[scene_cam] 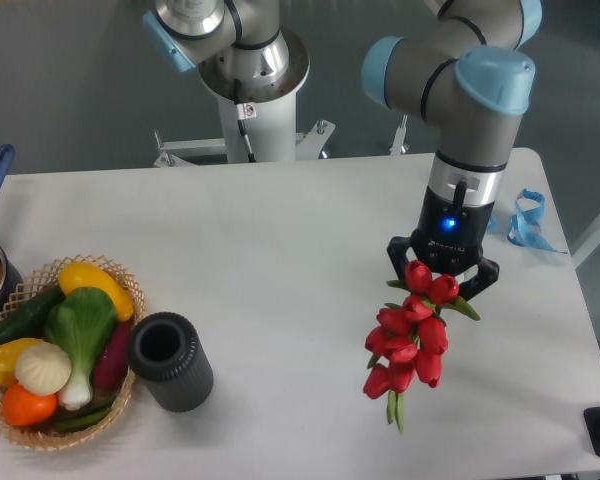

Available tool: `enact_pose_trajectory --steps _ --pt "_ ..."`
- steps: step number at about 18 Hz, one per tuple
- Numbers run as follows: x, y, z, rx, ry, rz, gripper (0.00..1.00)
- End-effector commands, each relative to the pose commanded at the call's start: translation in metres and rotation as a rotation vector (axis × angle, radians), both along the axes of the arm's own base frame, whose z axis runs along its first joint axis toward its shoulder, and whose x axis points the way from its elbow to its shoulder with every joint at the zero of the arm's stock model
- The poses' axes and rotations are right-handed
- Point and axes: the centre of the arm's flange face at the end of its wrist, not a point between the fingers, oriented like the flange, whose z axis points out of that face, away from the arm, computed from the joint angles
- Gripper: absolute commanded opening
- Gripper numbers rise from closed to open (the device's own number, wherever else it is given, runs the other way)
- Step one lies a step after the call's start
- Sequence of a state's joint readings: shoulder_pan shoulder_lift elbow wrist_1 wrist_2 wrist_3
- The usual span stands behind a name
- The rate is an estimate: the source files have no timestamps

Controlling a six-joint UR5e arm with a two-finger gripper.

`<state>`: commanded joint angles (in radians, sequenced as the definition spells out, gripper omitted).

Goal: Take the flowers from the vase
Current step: 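Lift the tulip bunch up out of the vase and carry it away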

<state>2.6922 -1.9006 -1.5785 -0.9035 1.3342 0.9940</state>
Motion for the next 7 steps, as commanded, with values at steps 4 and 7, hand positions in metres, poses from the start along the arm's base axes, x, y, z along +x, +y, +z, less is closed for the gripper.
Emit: enact_pose_trajectory --steps 4,7 --pt "0.002 -0.005 -0.012 -0.067 0.008 -0.009 0.04" --pt "0.001 -0.008 -0.014 -0.115 0.031 -0.046 0.04"
